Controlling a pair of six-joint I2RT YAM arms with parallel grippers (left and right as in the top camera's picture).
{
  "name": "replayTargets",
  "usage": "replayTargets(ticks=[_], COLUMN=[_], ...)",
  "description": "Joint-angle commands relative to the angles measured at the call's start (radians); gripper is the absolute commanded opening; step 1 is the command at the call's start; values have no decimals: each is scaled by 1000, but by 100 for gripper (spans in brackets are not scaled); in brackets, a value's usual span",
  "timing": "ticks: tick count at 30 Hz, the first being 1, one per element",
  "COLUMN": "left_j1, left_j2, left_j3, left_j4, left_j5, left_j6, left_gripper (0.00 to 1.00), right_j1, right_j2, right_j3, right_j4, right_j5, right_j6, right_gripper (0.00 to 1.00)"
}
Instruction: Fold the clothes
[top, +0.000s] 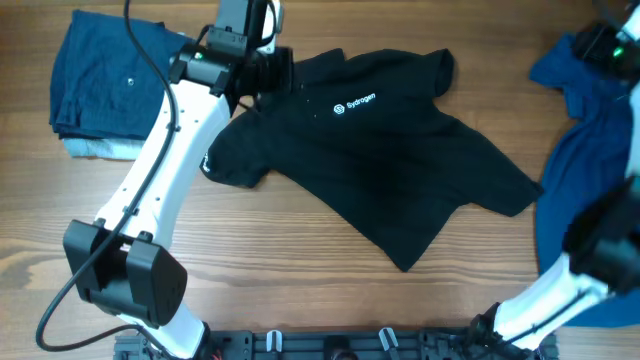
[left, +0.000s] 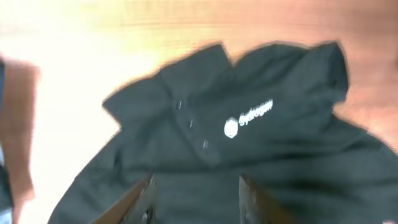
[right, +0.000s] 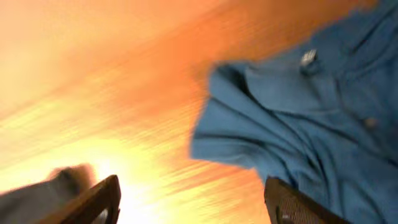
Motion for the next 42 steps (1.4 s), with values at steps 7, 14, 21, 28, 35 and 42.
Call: replayTargets(ticks=[7, 14, 21, 28, 35, 42], left_j1=[26, 96, 89, 80, 55, 56], left_j2=[264, 401, 468, 469, 474, 570], left_j3=[6, 6, 6, 6, 4, 4], left_j4=[374, 360, 358, 234, 235, 299], left_j5=[-148, -24, 81, 104, 99, -121], left_j6=[97, 114, 114, 110, 111, 85], left_gripper=[4, 4, 4, 4, 5, 4], right_j1=[54, 54, 54, 54, 54, 54], right_j2=[-262, -262, -262, -262, -262, -262], right_j3=[29, 29, 29, 29, 29, 29], right_j4=[-468, -496, -496, -496, -496, -496], right_j5=[-98, -97, -97, -97, -97, -97], right_j6=[85, 103, 103, 102, 103, 102], right_gripper=[99, 99, 100, 100, 99, 99])
